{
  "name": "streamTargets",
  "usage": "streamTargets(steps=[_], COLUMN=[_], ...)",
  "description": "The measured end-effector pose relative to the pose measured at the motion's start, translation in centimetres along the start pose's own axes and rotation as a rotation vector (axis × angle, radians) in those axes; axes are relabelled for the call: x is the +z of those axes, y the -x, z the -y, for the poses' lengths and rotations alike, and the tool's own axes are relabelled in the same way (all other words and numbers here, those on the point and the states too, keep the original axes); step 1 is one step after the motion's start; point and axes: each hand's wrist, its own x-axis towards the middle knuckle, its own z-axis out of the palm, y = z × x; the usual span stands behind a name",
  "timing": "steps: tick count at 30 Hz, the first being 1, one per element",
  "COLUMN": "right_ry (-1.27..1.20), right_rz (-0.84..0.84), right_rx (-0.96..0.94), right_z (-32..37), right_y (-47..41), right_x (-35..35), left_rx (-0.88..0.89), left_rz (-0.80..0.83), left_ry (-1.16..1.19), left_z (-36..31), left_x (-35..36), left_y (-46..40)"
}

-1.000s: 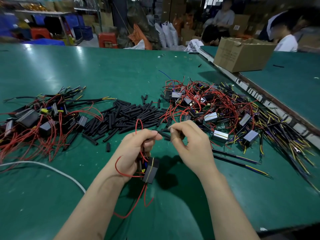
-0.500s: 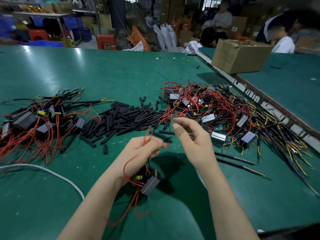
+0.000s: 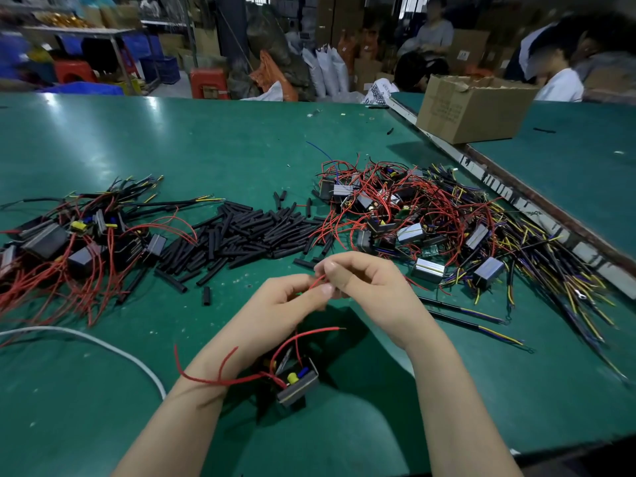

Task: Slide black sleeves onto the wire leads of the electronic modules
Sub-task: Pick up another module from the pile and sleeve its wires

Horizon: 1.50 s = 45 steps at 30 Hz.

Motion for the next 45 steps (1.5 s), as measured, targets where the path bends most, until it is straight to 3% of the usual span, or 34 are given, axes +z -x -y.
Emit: streamTargets(steps=[3,7,9,14,19,24,29,33,38,40,45], right_ry=[0.172,0.744,0.805,0.683,0.326,0.290,0.223,-0.005,-0.058,-0.025,0.256], right_rz=[-0.124,-0.456,-0.497,-0.340,-0.248,-0.226,-0.156,-0.075,-0.189,-0.237,-0.376], right_rx=[-0.075,-0.272,-0.285,-0.326,-0.063,-0.040,-0.078,-0.011,0.039,0.042,0.058], right_z=[-0.4,-1.7,-2.1,-1.9,-1.0,-1.1,-1.0,-0.9,-0.6,-0.7,-1.6], right_y=[-0.2,-0.6,-0.7,-0.6,-0.6,-0.6,-0.5,-0.4,-0.5,-0.5,-0.7], right_x=[-0.1,0.3,0.8,1.8,1.2,0.9,1.2,1.1,1.0,1.2,2.0], left_rx=[-0.021,-0.043,-0.029,0.054,0.009,0.027,-0.084,-0.141,-0.123,-0.031,0.311], left_rz=[-0.083,-0.147,-0.159,-0.240,-0.236,-0.315,-0.180,-0.070,-0.049,-0.107,-0.281], left_ry=[0.102,0.075,0.039,-0.024,0.076,0.112,0.316,0.368,0.354,0.235,-0.410], left_z=[0.0,0.7,0.9,0.8,0.6,0.5,0.2,0.2,0.3,0.5,1.1], left_x=[-0.2,-0.3,-0.1,0.0,0.2,0.0,-0.3,-0.5,-0.2,-0.2,0.1], left_y=[-0.1,-0.3,-0.3,-0.4,-0.3,-0.3,-0.1,0.1,-0.1,-0.2,-0.3])
